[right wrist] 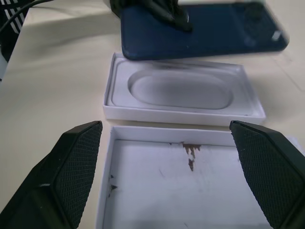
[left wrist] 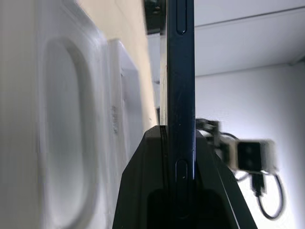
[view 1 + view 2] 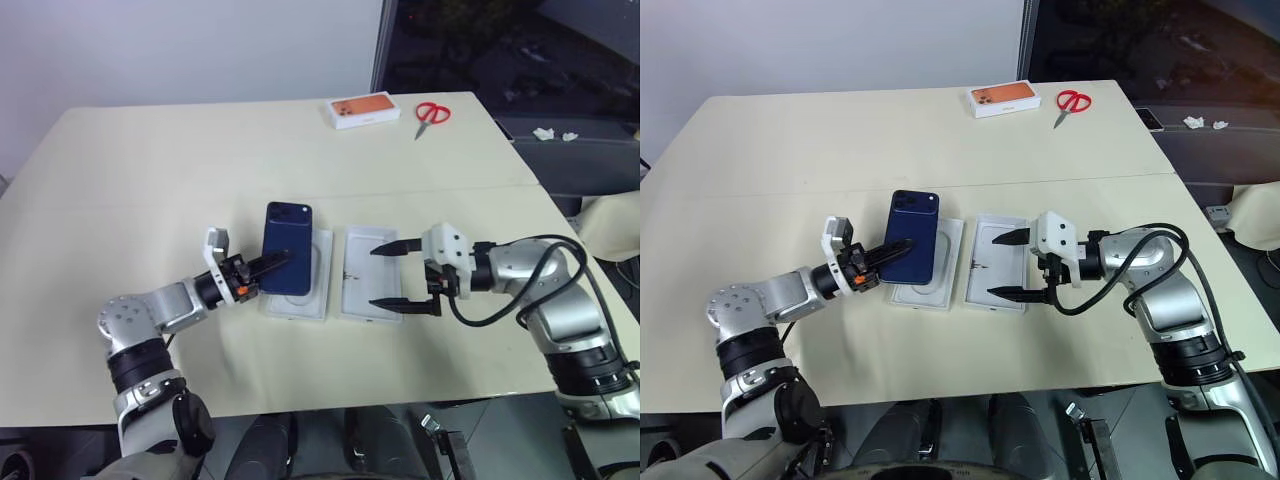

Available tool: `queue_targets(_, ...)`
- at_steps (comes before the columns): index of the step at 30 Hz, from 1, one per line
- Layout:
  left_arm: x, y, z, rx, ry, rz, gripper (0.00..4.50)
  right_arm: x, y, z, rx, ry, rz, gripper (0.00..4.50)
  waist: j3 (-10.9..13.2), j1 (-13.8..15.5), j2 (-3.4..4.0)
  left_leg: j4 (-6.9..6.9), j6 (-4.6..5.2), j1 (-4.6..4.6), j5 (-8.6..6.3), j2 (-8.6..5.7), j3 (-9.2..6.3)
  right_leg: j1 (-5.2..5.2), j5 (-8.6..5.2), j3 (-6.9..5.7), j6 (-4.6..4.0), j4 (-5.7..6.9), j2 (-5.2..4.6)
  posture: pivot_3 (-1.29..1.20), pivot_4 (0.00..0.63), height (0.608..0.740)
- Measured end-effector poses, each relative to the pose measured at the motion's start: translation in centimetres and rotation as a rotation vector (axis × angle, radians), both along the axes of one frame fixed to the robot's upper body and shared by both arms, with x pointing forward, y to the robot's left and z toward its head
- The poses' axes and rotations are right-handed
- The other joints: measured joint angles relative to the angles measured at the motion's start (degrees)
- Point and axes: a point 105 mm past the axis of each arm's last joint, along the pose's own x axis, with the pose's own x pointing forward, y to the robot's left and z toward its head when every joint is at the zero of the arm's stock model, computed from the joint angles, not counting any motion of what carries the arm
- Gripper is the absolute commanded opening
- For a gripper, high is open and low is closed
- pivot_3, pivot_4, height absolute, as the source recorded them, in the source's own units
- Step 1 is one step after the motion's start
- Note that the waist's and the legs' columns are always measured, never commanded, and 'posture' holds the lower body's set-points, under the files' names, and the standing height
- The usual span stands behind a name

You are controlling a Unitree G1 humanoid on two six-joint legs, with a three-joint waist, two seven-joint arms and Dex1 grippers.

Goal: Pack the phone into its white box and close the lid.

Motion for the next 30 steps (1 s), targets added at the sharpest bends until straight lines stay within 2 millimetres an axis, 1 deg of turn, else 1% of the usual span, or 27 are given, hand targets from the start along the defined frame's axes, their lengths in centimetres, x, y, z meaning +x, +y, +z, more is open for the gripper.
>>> queue_targets(7,-0.3,-1.5,-1.2,0.042,0.027,-0.050,0.00,0.6,0.0,0.4,0.011,-0.040,-0.027,4.48,0.02,0.13,-0.02,0.06,0.00,-0.08,0.00,-0.02,-0.01,-0.01,0.02,0.00,0.02,-0.05,-0.02,0.00,0.150,0.740)
queue_targets(9,-0.3,-1.5,-1.2,0.041,0.023,-0.050,0.00,0.6,0.1,0.4,0.011,-0.039,-0.025,4.48,0.02,0.09,-0.02,0.06,0.01,-0.08,0.00,-0.01,-0.01,-0.02,0.02,0.00,0.02,-0.05,-0.02,0.00,0.150,0.740)
queue_targets(11,-0.2,-1.1,-0.9,0.033,0.015,-0.039,0.00,0.4,0.6,0.3,0.012,-0.036,-0.020,4.48,0.02,-0.03,-0.02,0.06,0.01,-0.08,0.00,0.00,-0.02,-0.03,0.02,-0.01,0.02,-0.05,-0.01,0.00,0.150,0.740)
queue_targets(12,-0.1,-0.7,-0.7,0.016,0.008,-0.029,0.00,0.3,0.9,0.3,0.018,-0.032,-0.019,4.48,0.02,-0.12,-0.02,0.05,0.01,-0.08,0.00,0.01,-0.02,-0.04,0.02,0.00,0.02,-0.05,0.00,0.00,0.150,0.740)
queue_targets(14,0.1,0.7,0.6,-0.028,-0.024,-0.003,0.00,0.0,2.0,0.1,0.044,-0.013,-0.014,4.48,0.03,-0.19,-0.03,0.05,0.00,-0.14,0.00,0.06,-0.04,-0.12,0.02,-0.01,0.02,-0.04,0.04,0.00,0.150,0.740)
queue_targets(15,0.1,2.0,1.6,-0.036,-0.058,0.009,0.00,-0.2,3.0,-0.2,0.055,-0.004,-0.016,4.48,0.03,-0.32,-0.03,0.04,-0.02,-0.16,0.01,0.08,-0.05,-0.17,0.02,-0.01,0.01,0.00,0.06,0.00,0.150,0.740)
queue_targets(18,-0.6,5.1,3.2,-0.008,-0.110,0.032,0.00,-0.5,5.5,-1.0,0.062,0.022,-0.025,4.48,0.04,-0.30,0.02,0.02,-0.08,-0.17,0.05,0.09,-0.04,-0.22,0.02,0.01,0.00,0.02,0.08,0.00,0.150,0.740)
queue_targets(20,-1.1,6.4,3.6,0.006,-0.117,0.037,0.00,-0.3,6.9,-1.2,0.057,0.042,-0.034,4.48,0.05,-0.19,0.02,0.05,-0.08,-0.18,0.05,0.07,-0.03,-0.23,0.04,0.01,-0.03,0.01,0.06,0.00,0.150,0.740)
queue_targets(21,-1.7,7.3,3.6,0.013,-0.108,0.033,0.00,0.0,8.2,-1.1,0.044,0.046,-0.049,4.48,0.06,-0.31,0.04,0.05,-0.05,-0.19,0.04,0.04,-0.03,-0.25,0.06,0.04,-0.06,0.02,0.05,0.00,0.150,0.740)
queue_targets(23,-2.3,8.2,3.7,0.023,-0.106,0.031,0.00,0.2,9.8,-0.9,0.029,0.061,-0.058,4.48,0.06,-0.06,0.03,0.03,-0.05,-0.21,0.04,0.04,-0.07,-0.27,0.07,0.01,-0.08,0.01,0.05,0.00,0.150,0.740)
queue_targets(25,-2.5,9.0,3.8,0.032,-0.100,0.043,0.00,-0.2,10.9,-1.2,0.014,0.094,-0.052,4.48,0.06,0.45,0.03,0.03,-0.05,-0.24,0.04,0.03,-0.16,-0.25,0.07,-0.07,-0.09,0.00,0.05,0.00,0.150,0.740)
queue_targets(29,-2.7,9.6,4.0,0.026,-0.109,0.049,0.00,-0.6,12.3,-3.1,-0.070,0.151,-0.050,4.48,0.05,0.79,0.03,0.04,-0.02,-0.26,0.02,-0.04,-0.10,-0.25,0.09,-0.05,-0.12,-0.04,-0.03,0.00,0.150,0.740)
queue_targets(30,-2.8,9.8,4.0,0.029,-0.109,0.054,0.00,-0.8,12.4,-3.6,-0.094,0.164,-0.044,4.48,0.05,0.77,0.02,0.04,-0.01,-0.26,0.02,-0.04,-0.11,-0.25,0.09,-0.05,-0.12,-0.04,-0.03,0.00,0.150,0.740)
